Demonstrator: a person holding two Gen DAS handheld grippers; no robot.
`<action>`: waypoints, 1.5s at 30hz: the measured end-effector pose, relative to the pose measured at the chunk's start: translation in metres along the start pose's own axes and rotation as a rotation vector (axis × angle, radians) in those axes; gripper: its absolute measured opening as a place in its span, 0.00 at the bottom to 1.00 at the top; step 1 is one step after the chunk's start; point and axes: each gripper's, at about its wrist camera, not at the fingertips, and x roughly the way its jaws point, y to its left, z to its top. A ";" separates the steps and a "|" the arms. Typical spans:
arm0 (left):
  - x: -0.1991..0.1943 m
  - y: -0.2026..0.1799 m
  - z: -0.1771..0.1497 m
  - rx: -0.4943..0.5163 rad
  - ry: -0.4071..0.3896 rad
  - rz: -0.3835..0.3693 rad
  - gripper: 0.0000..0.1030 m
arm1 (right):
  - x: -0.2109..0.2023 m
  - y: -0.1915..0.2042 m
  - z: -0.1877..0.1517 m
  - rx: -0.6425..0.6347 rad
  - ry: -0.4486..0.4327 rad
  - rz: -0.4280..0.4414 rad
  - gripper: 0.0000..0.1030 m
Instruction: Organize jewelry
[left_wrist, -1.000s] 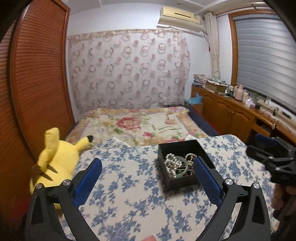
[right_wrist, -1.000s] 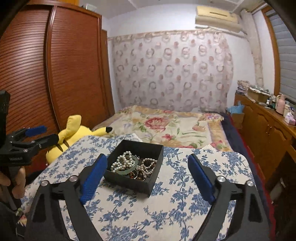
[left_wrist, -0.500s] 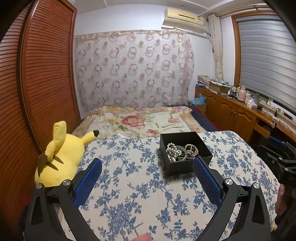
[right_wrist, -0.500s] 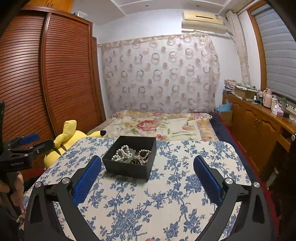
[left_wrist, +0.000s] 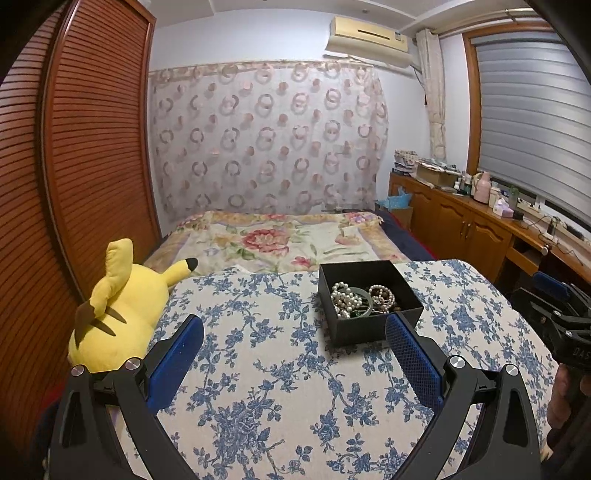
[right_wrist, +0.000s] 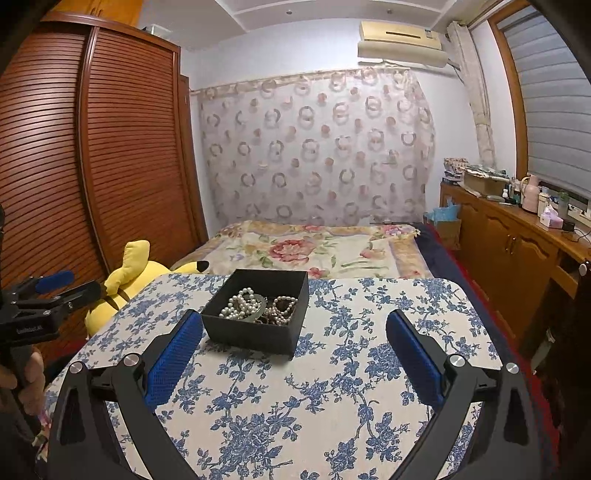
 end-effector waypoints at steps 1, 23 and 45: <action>0.000 0.000 -0.001 0.001 0.001 0.000 0.92 | 0.001 0.000 0.000 0.000 0.000 0.000 0.97; -0.004 -0.007 -0.001 0.009 0.006 -0.015 0.92 | 0.000 0.000 -0.003 0.000 0.001 -0.006 0.97; -0.005 -0.008 -0.002 0.008 0.003 -0.016 0.92 | 0.000 -0.001 -0.003 0.000 0.001 -0.006 0.97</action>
